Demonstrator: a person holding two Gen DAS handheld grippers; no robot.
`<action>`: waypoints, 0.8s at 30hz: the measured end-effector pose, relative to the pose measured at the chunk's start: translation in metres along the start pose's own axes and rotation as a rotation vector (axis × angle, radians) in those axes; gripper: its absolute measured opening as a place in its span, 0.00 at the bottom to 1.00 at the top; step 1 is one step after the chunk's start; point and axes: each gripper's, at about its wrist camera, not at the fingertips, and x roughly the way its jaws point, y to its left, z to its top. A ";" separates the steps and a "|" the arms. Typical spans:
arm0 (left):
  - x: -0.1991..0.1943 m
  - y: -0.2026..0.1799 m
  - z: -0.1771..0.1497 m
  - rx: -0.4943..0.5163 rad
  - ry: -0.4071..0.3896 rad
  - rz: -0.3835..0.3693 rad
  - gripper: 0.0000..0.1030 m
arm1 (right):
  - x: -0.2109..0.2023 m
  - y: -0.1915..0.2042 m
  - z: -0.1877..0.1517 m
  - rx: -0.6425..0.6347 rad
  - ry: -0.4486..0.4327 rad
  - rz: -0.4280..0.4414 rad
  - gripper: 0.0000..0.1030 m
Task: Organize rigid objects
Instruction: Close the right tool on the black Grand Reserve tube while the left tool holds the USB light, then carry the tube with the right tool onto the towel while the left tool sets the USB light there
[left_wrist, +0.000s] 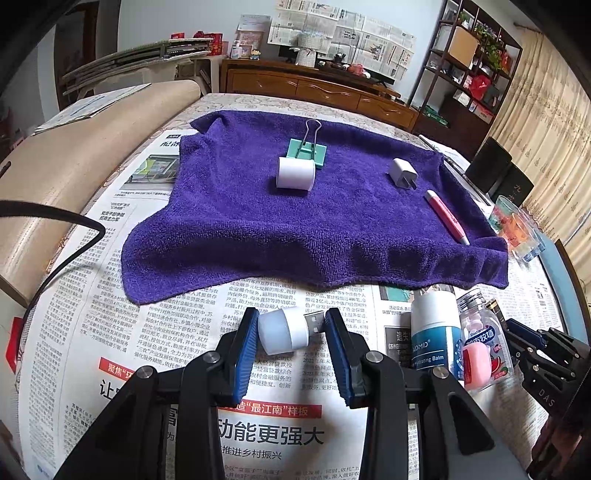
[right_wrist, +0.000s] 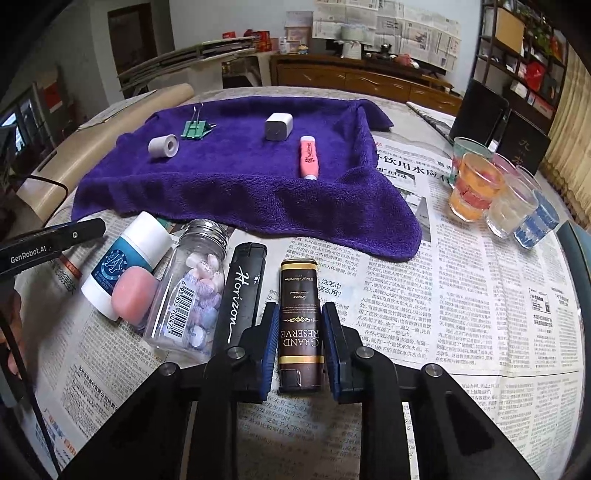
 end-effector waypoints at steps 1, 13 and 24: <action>-0.001 0.000 0.000 0.003 -0.004 0.003 0.34 | 0.000 0.000 0.000 0.001 0.002 0.003 0.23; -0.014 -0.002 0.009 0.009 -0.024 0.000 0.34 | -0.012 -0.009 0.001 0.029 -0.006 0.025 0.22; -0.028 -0.009 0.052 0.052 -0.066 -0.033 0.34 | -0.043 -0.015 0.038 0.077 -0.075 0.084 0.23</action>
